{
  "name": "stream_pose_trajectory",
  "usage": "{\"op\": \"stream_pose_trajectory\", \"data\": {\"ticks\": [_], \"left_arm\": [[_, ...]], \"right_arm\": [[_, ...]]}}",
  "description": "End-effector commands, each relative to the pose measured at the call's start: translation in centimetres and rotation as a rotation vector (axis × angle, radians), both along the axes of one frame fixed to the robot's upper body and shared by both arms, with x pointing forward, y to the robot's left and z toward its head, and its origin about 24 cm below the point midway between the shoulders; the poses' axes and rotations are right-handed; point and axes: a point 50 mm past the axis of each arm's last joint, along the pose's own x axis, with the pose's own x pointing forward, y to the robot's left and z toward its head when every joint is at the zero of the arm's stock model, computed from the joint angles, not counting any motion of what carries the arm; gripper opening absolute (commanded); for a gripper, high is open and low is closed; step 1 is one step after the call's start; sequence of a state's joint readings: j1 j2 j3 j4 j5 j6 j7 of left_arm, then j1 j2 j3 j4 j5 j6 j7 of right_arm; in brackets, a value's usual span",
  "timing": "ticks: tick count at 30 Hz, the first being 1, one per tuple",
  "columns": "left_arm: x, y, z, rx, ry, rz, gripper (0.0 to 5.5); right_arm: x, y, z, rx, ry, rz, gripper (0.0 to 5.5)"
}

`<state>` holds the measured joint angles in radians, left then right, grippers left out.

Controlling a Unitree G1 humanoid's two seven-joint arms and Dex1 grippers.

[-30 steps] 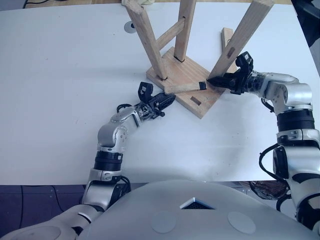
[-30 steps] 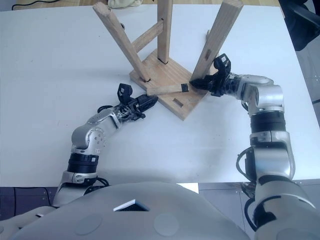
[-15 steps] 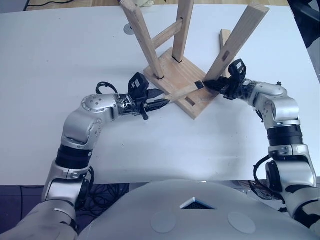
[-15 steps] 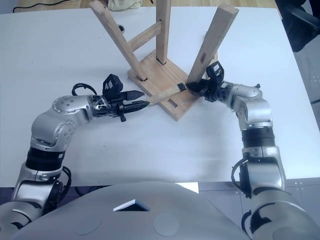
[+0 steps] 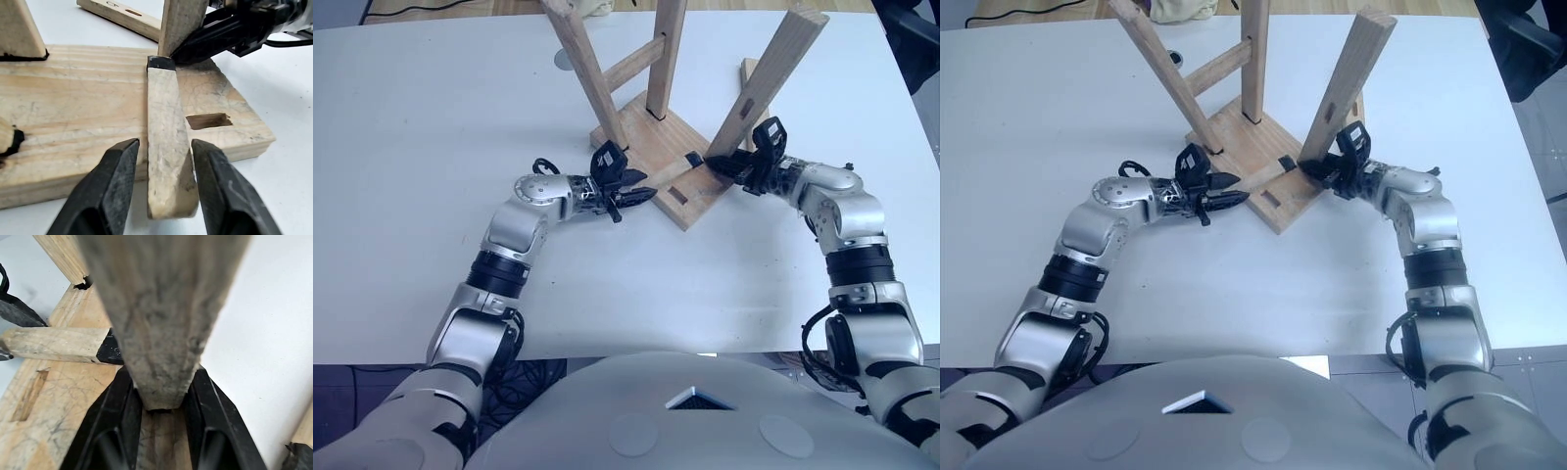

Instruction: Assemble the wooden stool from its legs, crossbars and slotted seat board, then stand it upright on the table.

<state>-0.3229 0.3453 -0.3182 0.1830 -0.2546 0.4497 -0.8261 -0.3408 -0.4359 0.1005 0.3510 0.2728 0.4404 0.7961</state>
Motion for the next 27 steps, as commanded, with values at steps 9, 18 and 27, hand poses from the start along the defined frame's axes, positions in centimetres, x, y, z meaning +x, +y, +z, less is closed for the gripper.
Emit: {"op": "stream_pose_trajectory", "data": {"ticks": [9, 18, 27], "left_arm": [[-1.0, 0.3, -2.1, 0.066, 0.085, 0.035, 1.26], [-0.8, -0.5, 4.4, -0.436, 0.158, 0.116, 1.26], [-2.6, 0.0, 7.6, -0.869, 0.654, 0.180, 1.26]], "right_arm": [[-0.8, 0.5, -2.4, -0.077, 0.093, 0.002, 1.01], [-1.8, 1.7, -2.2, -0.109, 0.073, 0.092, 1.01], [-2.2, 2.2, -3.1, -0.127, 0.033, 0.025, 1.01]]}}
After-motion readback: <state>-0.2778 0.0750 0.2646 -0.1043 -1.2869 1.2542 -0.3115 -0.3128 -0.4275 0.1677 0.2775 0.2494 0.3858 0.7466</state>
